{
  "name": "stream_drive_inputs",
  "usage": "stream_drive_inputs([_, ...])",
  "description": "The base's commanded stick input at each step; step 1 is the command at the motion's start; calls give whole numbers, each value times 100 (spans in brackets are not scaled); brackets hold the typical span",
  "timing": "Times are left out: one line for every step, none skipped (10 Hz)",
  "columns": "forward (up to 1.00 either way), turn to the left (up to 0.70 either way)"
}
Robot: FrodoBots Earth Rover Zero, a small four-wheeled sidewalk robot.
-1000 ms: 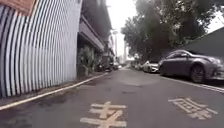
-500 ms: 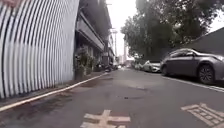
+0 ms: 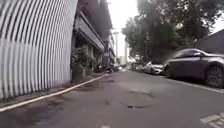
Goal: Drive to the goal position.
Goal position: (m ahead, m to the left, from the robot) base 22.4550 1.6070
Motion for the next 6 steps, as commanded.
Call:
stream_drive_inputs([70,0])
stream_drive_inputs([70,0])
stream_drive_inputs([70,0])
stream_drive_inputs([70,0])
stream_drive_inputs([70,0])
stream_drive_inputs([70,0])
